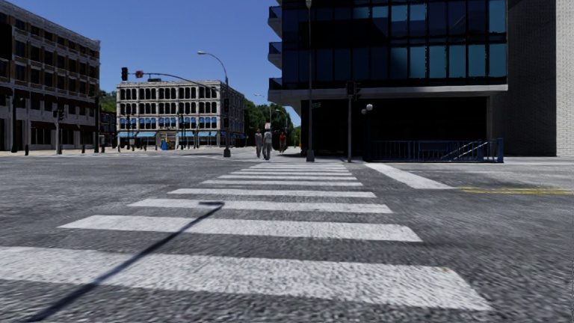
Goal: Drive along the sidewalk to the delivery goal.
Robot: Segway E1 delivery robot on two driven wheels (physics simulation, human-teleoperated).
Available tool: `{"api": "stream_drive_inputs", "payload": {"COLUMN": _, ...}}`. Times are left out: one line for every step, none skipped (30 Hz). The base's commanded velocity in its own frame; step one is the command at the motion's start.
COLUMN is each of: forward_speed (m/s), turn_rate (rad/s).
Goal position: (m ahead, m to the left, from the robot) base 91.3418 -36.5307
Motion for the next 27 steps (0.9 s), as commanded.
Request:
{"api": "stream_drive_inputs", "payload": {"forward_speed": 2.0, "turn_rate": 0.0}}
{"api": "stream_drive_inputs", "payload": {"forward_speed": 2.0, "turn_rate": 0.0}}
{"api": "stream_drive_inputs", "payload": {"forward_speed": 2.0, "turn_rate": 0.0}}
{"api": "stream_drive_inputs", "payload": {"forward_speed": 2.0, "turn_rate": 0.0}}
{"api": "stream_drive_inputs", "payload": {"forward_speed": 2.0, "turn_rate": 0.0}}
{"api": "stream_drive_inputs", "payload": {"forward_speed": 2.0, "turn_rate": 0.0}}
{"api": "stream_drive_inputs", "payload": {"forward_speed": 2.0, "turn_rate": 0.0}}
{"api": "stream_drive_inputs", "payload": {"forward_speed": 2.0, "turn_rate": 0.0}}
{"api": "stream_drive_inputs", "payload": {"forward_speed": 2.0, "turn_rate": 0.0}}
{"api": "stream_drive_inputs", "payload": {"forward_speed": 2.0, "turn_rate": 0.0}}
{"api": "stream_drive_inputs", "payload": {"forward_speed": 2.0, "turn_rate": 0.0}}
{"api": "stream_drive_inputs", "payload": {"forward_speed": 2.0, "turn_rate": 0.0}}
{"api": "stream_drive_inputs", "payload": {"forward_speed": 2.0, "turn_rate": 0.0}}
{"api": "stream_drive_inputs", "payload": {"forward_speed": 2.0, "turn_rate": 0.0}}
{"api": "stream_drive_inputs", "payload": {"forward_speed": 2.0, "turn_rate": 0.0}}
{"api": "stream_drive_inputs", "payload": {"forward_speed": 2.0, "turn_rate": 0.0}}
{"api": "stream_drive_inputs", "payload": {"forward_speed": 2.0, "turn_rate": 0.0}}
{"api": "stream_drive_inputs", "payload": {"forward_speed": 2.0, "turn_rate": 0.0}}
{"api": "stream_drive_inputs", "payload": {"forward_speed": 2.0, "turn_rate": 0.0}}
{"api": "stream_drive_inputs", "payload": {"forward_speed": 2.0, "turn_rate": 0.0}}
{"api": "stream_drive_inputs", "payload": {"forward_speed": 2.0, "turn_rate": 0.0}}
{"api": "stream_drive_inputs", "payload": {"forward_speed": 2.0, "turn_rate": 0.0}}
{"api": "stream_drive_inputs", "payload": {"forward_speed": 2.0, "turn_rate": 0.0}}
{"api": "stream_drive_inputs", "payload": {"forward_speed": 2.0, "turn_rate": 0.0}}
{"api": "stream_drive_inputs", "payload": {"forward_speed": 2.0, "turn_rate": 0.0}}
{"api": "stream_drive_inputs", "payload": {"forward_speed": 2.0, "turn_rate": 0.0}}
{"api": "stream_drive_inputs", "payload": {"forward_speed": 2.0, "turn_rate": 0.0}}
